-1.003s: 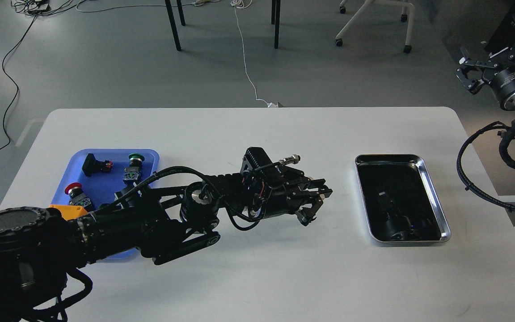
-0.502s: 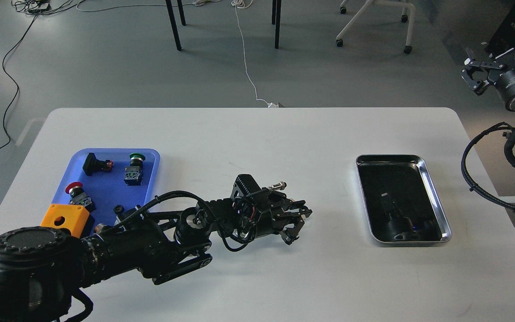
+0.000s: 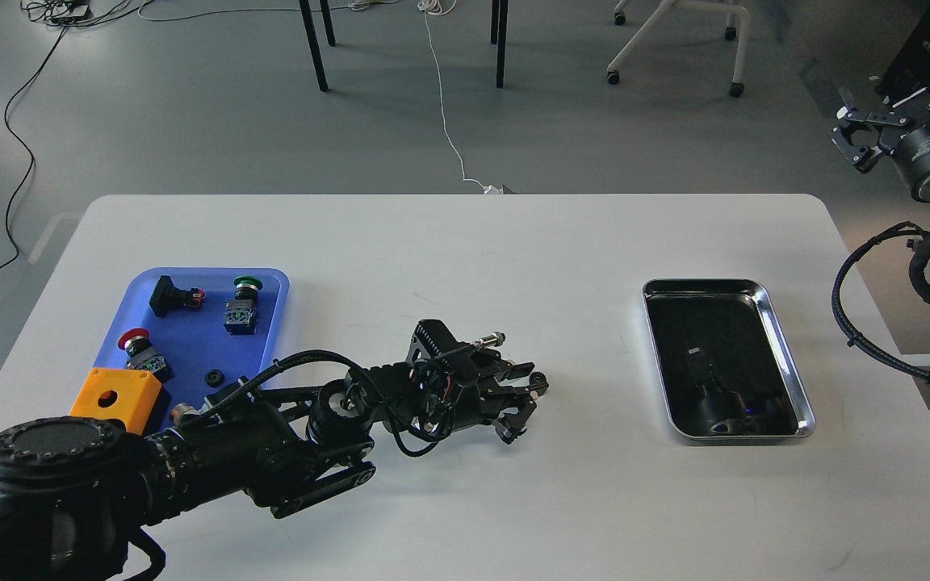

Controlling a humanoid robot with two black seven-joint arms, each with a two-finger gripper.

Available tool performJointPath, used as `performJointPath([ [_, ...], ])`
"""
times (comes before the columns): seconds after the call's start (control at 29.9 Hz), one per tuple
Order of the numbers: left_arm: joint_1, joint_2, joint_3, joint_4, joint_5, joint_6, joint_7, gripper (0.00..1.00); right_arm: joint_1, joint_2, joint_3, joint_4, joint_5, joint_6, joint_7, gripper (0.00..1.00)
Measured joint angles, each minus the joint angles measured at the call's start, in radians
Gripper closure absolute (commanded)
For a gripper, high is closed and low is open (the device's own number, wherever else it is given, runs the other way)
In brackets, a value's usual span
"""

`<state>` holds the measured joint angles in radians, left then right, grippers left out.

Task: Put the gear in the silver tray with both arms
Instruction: 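Open the left gripper to set the gear on the table, then raise the left arm away and bring the right gripper toward the gear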

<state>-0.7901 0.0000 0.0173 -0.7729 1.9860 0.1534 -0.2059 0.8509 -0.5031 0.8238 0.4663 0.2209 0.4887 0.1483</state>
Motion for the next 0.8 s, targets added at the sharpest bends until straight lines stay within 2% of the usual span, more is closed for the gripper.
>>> performJointPath([
  [0.1,-0.01,0.0,-0.028,-0.01,-0.02,0.023,-0.002,0.05,0.001,0.0,0.0,0.0,0.0,0.0,0.0,0.01],
  [0.13,-0.015,0.0,-0.046,-0.013,-0.043,0.044,-0.004,0.03,0.002,0.0,-0.001,0.0,0.0,0.0,0.0,0.01],
  [0.27,-0.058,0.02,-0.134,-0.07,-0.224,0.107,-0.01,0.03,0.011,-0.025,-0.006,0.011,0.0,0.0,-0.001,0.01],
  [0.37,-0.093,0.085,-0.181,-0.126,-0.382,0.112,-0.011,0.03,0.015,-0.066,-0.016,0.043,-0.004,0.0,-0.002,0.01],
  [0.47,-0.13,0.162,-0.246,-0.167,-0.646,0.089,-0.035,0.03,0.059,-0.115,-0.084,0.095,-0.036,0.0,-0.003,0.01],
  [0.57,-0.151,0.24,-0.324,-0.185,-0.904,0.012,-0.09,0.03,0.141,-0.135,-0.193,0.111,-0.066,0.0,-0.002,0.01],
  [0.67,-0.164,0.326,-0.429,-0.188,-1.146,-0.115,-0.139,0.03,0.24,-0.138,-0.313,0.113,-0.075,0.0,-0.002,0.01],
  [0.8,-0.161,0.456,-0.564,-0.174,-1.433,-0.329,-0.155,0.03,0.395,-0.126,-0.515,0.113,-0.092,0.0,-0.001,0.01],
])
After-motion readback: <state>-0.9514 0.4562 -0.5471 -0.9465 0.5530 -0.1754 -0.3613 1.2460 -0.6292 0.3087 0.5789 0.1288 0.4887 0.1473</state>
